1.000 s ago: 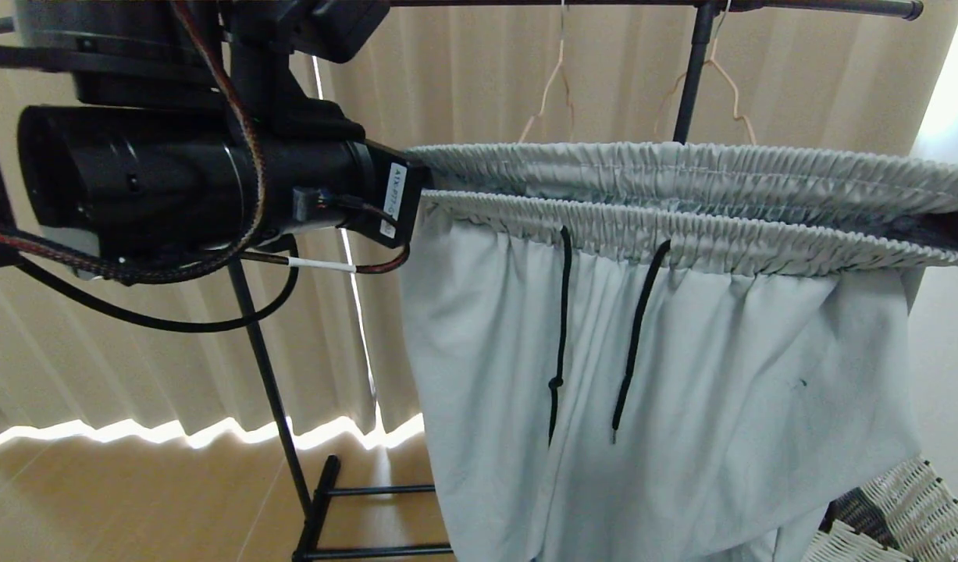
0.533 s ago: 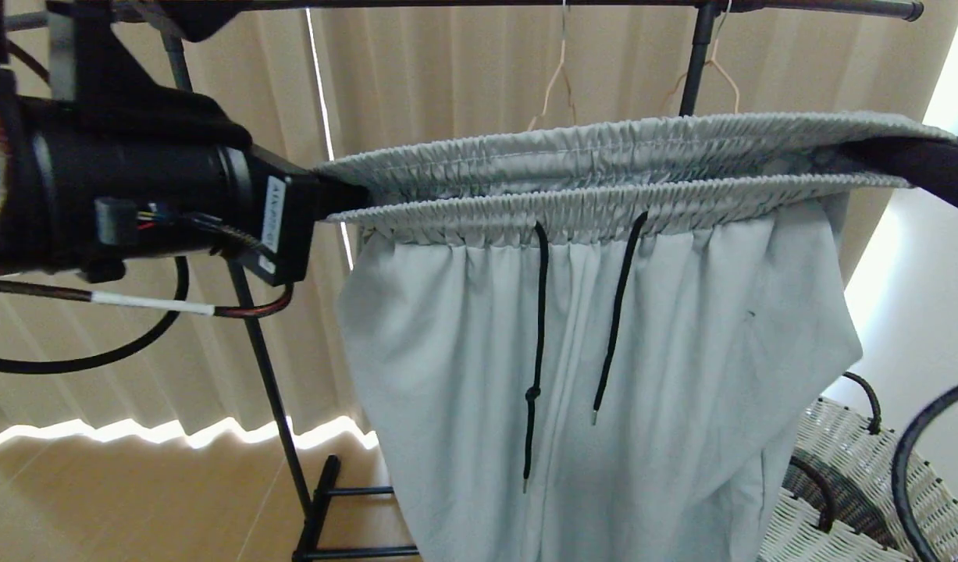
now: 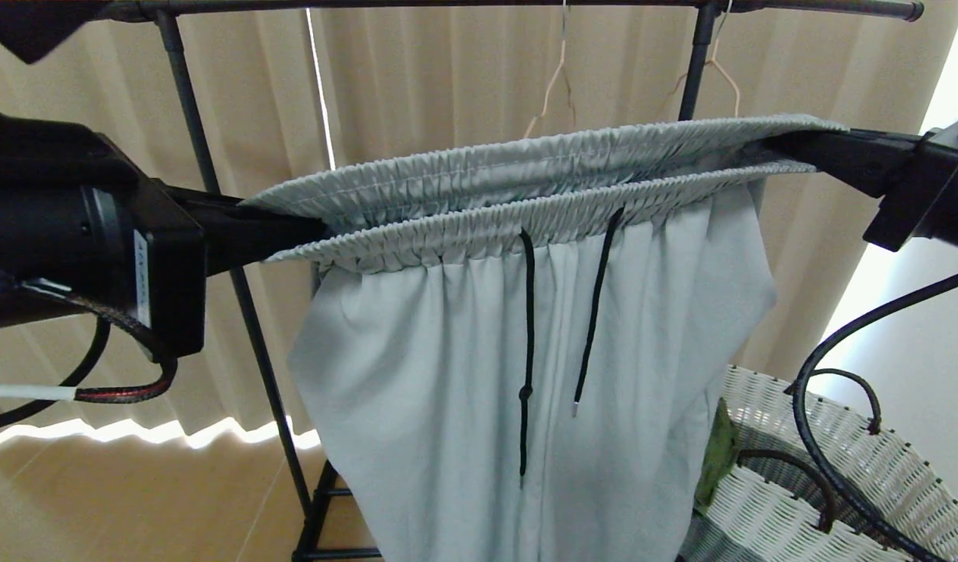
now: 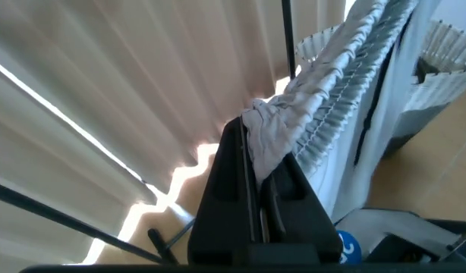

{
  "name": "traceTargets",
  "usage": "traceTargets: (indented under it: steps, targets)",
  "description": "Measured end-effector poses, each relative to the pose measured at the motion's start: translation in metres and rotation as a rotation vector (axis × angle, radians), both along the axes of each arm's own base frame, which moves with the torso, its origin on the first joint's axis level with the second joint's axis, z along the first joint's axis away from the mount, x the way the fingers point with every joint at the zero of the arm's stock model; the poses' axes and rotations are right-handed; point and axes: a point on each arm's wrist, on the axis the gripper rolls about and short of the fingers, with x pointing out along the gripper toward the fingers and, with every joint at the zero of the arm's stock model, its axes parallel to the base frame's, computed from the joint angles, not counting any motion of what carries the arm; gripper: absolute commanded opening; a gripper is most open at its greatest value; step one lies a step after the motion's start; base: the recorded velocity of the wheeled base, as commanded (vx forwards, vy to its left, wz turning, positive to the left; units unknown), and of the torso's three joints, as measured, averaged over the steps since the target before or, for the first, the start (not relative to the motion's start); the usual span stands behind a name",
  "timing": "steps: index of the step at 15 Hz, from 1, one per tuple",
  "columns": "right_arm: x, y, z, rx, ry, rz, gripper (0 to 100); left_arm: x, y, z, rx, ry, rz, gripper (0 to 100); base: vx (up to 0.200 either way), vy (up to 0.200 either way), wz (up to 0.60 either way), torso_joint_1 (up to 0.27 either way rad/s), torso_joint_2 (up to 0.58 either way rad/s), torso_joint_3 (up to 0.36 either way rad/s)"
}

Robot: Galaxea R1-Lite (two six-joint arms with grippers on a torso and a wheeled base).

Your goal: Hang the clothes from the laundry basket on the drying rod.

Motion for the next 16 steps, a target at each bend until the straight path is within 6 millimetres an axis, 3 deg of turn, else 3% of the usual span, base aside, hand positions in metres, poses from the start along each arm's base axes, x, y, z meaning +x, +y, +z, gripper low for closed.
traceTargets:
  steps: [3,4,10,16]
  targets:
    - [0.002,0.001,-0.004,-0.008,0.019,-0.002,0,0.002,-0.002,0.002,-0.047,-0.052,0.006,0,0.000,0.000,0.00,0.000,0.00,0.000]
    - [0.002,0.001,-0.004,-0.009,0.020,-0.002,100,0.003,-0.002,0.002,-0.052,-0.059,0.009,0,0.000,0.000,0.00,0.000,0.00,0.000]
    - [-0.002,0.000,-0.009,-0.012,0.026,0.003,100,0.011,-0.005,0.000,-0.052,-0.087,0.086,0,0.000,0.000,0.00,0.000,0.00,0.000]
    - [-0.023,-0.006,-0.020,-0.015,0.036,0.087,100,0.028,-0.016,-0.001,-0.065,-0.133,0.213,0,0.000,0.000,0.00,0.000,0.00,0.000]
